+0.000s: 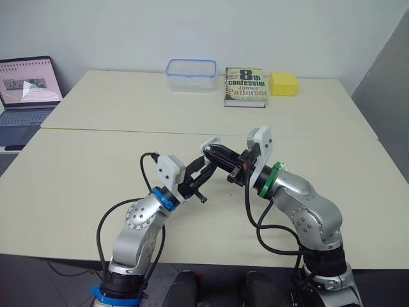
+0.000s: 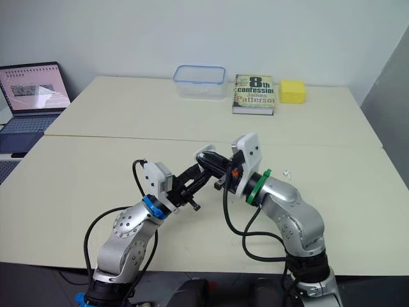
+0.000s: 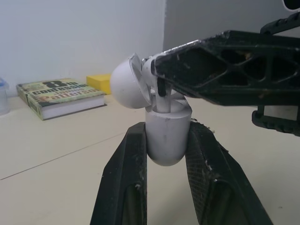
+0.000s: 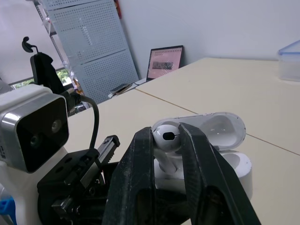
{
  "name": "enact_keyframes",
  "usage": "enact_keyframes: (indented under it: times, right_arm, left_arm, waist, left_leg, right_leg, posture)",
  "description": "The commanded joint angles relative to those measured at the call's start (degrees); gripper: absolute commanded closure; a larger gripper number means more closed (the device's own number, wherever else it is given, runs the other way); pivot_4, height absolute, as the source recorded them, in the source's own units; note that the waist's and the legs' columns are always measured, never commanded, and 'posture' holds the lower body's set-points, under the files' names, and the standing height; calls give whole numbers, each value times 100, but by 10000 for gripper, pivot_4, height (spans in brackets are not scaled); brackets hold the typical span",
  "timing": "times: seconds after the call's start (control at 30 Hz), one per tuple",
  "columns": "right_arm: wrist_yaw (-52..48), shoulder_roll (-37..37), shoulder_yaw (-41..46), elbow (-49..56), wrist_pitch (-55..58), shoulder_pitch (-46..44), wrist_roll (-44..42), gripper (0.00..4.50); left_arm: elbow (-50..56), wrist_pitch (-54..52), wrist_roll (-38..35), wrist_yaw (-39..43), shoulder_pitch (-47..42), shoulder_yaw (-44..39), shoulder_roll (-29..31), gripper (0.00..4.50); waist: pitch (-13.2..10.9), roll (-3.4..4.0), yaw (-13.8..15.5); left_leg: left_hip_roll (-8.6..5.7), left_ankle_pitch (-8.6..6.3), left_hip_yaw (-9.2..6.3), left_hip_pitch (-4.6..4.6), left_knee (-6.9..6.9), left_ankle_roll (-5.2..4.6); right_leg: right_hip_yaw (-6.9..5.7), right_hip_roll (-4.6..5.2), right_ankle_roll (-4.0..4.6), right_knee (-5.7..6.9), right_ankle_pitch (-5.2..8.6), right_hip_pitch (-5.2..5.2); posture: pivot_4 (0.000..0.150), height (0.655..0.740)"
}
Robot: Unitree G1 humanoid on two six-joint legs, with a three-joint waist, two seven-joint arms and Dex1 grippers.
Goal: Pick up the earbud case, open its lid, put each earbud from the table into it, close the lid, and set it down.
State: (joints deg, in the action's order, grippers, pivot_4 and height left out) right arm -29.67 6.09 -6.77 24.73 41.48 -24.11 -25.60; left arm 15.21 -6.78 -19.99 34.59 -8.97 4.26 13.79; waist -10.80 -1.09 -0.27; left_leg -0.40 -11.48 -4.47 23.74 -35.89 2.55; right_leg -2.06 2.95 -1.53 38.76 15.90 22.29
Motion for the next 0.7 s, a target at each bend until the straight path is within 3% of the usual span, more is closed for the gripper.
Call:
enact_keyframes:
  times: [0.03, 0.27, 0.57, 0.7]
  right_arm:
    - [36, 31, -142, 138, -126, 45, -32, 40986]
    - [103, 61, -308, 181, -216, 201, -88, 40986]
    - [120, 537, -190, 446, -339, 197, -45, 9865]
    - [70, 1076, 334, 884, -42, 212, -381, 9441]
  left_arm:
    - [212, 158, -46, -24, -51, -72, -14, 37411]
    - [220, 169, -37, -34, -81, -70, -16, 37411]
    - [228, 162, -26, -26, -55, -72, 4, 37411]
    - [178, 157, -44, -28, -60, -101, -5, 37411]
  waist:
    - [0, 0, 0]
    - [0, 0, 1]
    - [0, 0, 6]
    - [0, 0, 19]
  left_leg:
    - [0, 0, -1, 0, 0, 0]
    - [1, 0, -2, 0, 1, 0]
    - [2, 0, -3, 1, 2, 0]
    - [2, 0, -4, 4, 2, 0]
  right_leg:
    - [-1, 0, 0, 0, 0, 0]
    - [-2, 0, 0, -1, 0, 0]
    - [-3, 0, 0, -5, 1, -1]
    - [-4, 2, 0, -10, 1, -2]
  posture:
    - [1500, 7400]
    - [1500, 7400]
    - [1500, 7400]
    - [1500, 7400]
